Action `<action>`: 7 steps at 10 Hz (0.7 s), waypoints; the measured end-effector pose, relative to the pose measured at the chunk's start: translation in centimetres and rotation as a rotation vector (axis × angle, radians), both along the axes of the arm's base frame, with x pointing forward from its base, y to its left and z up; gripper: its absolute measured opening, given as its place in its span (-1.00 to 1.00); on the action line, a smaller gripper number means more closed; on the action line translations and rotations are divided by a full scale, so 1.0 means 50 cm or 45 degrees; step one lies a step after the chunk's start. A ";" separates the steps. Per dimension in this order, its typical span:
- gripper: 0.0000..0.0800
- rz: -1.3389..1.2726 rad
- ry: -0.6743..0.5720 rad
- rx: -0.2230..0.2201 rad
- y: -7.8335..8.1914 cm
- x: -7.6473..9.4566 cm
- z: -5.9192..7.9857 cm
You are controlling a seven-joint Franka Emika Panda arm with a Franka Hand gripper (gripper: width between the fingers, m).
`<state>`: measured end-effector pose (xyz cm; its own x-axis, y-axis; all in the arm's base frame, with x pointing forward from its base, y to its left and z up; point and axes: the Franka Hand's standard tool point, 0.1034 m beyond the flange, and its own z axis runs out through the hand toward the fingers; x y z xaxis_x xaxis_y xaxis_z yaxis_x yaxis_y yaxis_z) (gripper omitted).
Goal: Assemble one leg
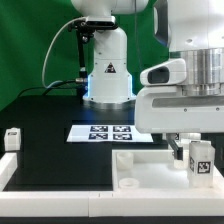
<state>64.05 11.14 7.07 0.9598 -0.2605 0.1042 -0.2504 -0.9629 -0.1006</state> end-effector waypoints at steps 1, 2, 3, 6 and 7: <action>0.00 -0.003 0.000 0.000 0.000 0.000 0.000; -0.30 -0.105 0.008 0.014 -0.001 0.000 -0.001; -0.30 -0.219 0.016 0.029 -0.002 0.000 -0.001; -0.29 -0.596 0.047 0.070 -0.004 -0.001 0.000; -0.29 -0.716 0.058 0.084 -0.005 -0.001 0.000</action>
Offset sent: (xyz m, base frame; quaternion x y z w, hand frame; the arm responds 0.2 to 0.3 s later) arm 0.0000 0.0000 0.0000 0.0000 0.0000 0.1938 0.9810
